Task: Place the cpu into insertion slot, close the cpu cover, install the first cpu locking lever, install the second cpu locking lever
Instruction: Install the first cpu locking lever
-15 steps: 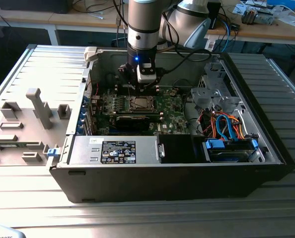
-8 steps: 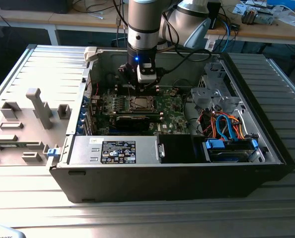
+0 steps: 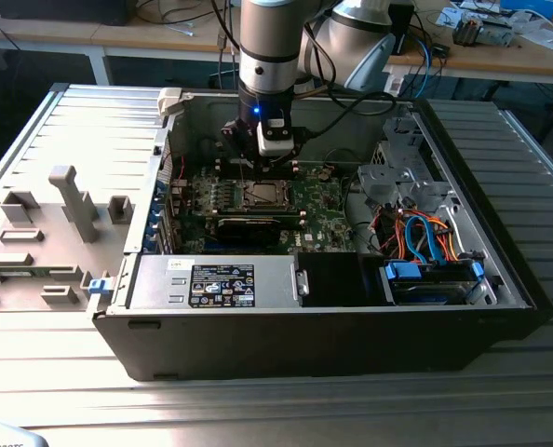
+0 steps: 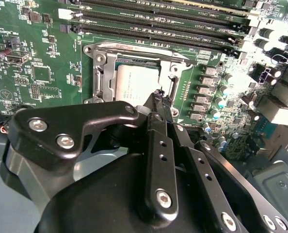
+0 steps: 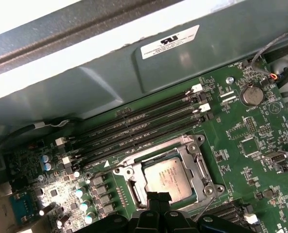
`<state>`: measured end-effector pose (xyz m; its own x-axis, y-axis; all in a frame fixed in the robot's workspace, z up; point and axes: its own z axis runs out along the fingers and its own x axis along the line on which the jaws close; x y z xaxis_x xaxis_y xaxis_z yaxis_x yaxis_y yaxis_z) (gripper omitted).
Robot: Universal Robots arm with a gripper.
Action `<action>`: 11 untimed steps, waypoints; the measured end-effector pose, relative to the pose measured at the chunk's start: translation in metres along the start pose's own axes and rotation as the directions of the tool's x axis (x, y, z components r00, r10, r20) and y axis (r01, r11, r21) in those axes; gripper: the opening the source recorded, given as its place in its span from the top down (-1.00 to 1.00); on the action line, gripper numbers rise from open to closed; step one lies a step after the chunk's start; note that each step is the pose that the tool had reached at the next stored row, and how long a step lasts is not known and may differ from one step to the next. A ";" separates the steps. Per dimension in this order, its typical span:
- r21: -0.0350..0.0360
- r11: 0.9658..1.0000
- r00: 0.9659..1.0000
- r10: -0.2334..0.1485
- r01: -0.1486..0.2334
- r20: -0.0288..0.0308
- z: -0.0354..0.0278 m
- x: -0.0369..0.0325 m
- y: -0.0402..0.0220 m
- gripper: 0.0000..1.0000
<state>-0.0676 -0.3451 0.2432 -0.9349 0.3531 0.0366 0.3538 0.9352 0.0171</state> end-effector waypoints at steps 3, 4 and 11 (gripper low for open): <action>-0.002 1.000 1.000 -0.004 0.004 -0.001 0.0000 0.0000 -0.0001 0.79; -0.003 1.000 1.000 -0.005 0.005 -0.001 0.0000 -0.0001 -0.0002 0.79; -0.007 1.000 1.000 -0.013 0.013 -0.003 0.0000 -0.0001 -0.0003 0.79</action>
<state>-0.0676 -0.3454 0.2432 -0.9394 0.3407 0.0394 0.3417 0.9395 0.0246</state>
